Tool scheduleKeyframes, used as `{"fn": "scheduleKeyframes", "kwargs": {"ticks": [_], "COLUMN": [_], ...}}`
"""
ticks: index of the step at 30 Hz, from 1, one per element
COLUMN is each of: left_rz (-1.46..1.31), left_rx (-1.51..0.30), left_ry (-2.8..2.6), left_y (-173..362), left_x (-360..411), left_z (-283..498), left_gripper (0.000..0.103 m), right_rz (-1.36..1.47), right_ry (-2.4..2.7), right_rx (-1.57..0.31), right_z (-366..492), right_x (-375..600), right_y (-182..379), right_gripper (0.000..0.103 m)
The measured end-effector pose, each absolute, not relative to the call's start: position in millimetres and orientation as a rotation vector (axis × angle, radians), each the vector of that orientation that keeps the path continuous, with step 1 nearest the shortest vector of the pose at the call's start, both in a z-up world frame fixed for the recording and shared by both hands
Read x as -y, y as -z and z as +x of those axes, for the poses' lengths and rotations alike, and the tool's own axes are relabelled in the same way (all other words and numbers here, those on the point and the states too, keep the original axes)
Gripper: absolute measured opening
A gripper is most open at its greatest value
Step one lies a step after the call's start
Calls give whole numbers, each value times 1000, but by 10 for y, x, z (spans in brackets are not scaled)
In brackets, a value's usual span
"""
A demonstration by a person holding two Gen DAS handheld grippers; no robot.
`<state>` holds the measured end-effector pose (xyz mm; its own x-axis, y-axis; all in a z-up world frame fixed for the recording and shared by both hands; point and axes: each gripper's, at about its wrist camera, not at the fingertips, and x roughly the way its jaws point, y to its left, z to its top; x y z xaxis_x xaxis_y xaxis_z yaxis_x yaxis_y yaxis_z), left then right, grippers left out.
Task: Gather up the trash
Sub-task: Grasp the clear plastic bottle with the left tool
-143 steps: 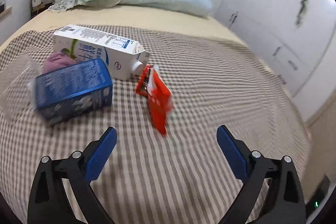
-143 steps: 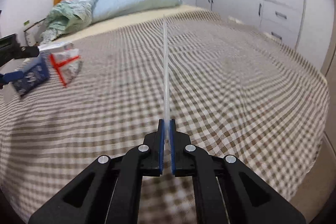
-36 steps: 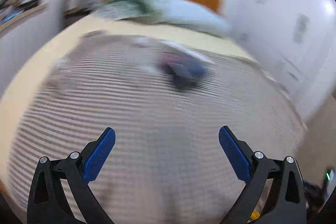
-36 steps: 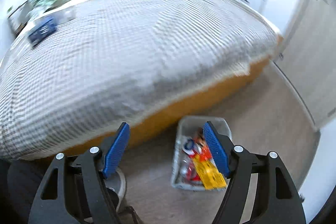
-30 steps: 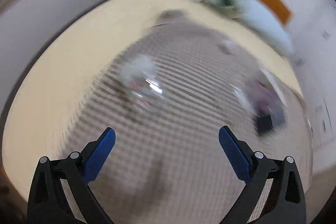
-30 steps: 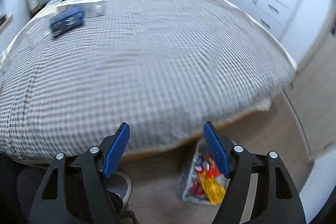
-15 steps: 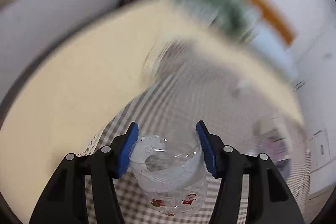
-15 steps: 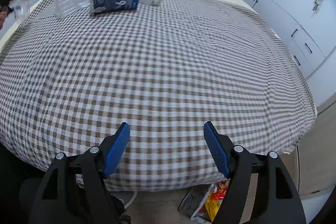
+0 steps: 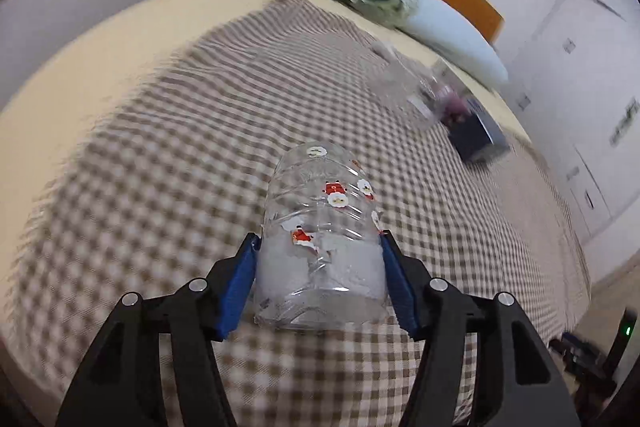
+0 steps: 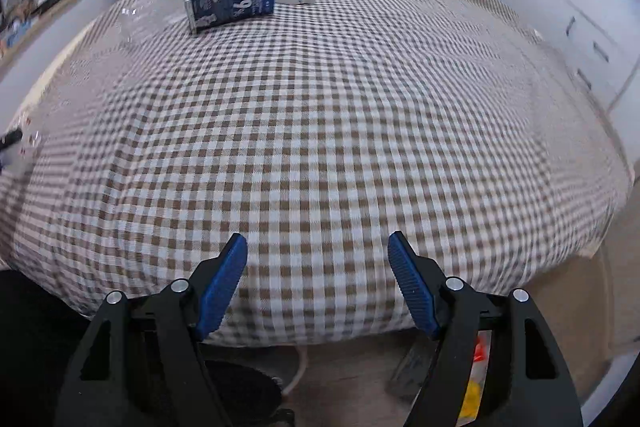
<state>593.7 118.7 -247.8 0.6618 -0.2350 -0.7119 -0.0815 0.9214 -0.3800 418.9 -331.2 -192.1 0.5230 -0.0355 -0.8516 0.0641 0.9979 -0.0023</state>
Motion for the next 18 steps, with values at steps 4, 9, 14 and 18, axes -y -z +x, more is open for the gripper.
{"fn": "scheduleKeyframes", "kwargs": {"ticks": [4,9,14,18], "left_rz": [-324,-221,-163,-246], "left_rx": [-882,-921,-907,-867], "left_ry": [81,130,178,160], "left_y": [2453,2504,2448,2269], "left_x": [-1170,-1081,-942,-998], "left_z": [5818,5743,5654,5550], "left_gripper": [81,84,56,55], "right_rz": [48,70,62,42], "right_ry": [69,85,75,28], "right_rx": [-1001,-998,-978,-961], "right_z": [4056,4004,4066,4384], "right_x": [3363,3434,3458,3379], "right_y": [1852,1790,1712,1620], "right_gripper": [70,70,70,70]}}
